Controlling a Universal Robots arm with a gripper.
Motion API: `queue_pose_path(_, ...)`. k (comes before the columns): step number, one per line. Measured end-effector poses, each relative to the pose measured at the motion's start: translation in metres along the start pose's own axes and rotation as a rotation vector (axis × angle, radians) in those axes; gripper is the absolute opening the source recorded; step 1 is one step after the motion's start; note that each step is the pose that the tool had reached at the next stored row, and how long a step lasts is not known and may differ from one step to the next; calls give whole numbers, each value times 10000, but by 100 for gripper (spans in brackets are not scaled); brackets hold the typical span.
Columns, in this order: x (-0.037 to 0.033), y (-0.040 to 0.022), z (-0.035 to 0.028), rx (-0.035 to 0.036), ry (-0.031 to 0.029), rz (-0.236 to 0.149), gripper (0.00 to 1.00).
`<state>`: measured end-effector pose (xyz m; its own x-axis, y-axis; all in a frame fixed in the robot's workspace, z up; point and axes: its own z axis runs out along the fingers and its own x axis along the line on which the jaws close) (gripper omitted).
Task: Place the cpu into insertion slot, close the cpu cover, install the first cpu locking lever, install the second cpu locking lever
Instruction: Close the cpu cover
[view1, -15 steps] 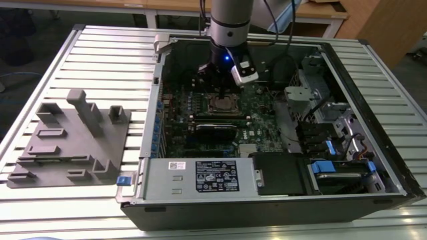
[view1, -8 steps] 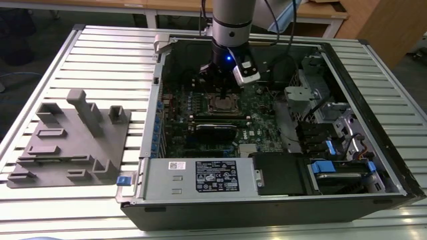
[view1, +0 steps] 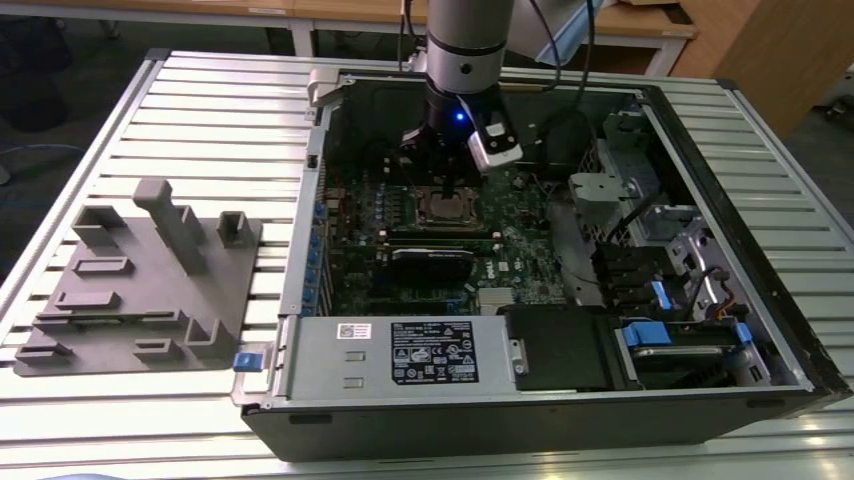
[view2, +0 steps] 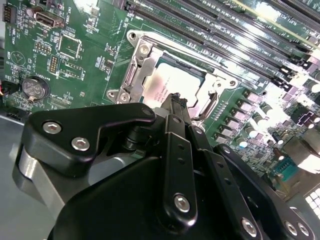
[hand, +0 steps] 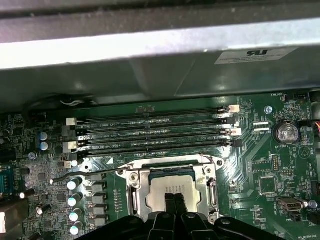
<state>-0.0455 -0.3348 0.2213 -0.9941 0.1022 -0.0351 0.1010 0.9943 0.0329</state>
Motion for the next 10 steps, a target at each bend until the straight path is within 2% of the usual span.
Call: queue_pose_path(10,-2,-13,-4,1,0,0,11)
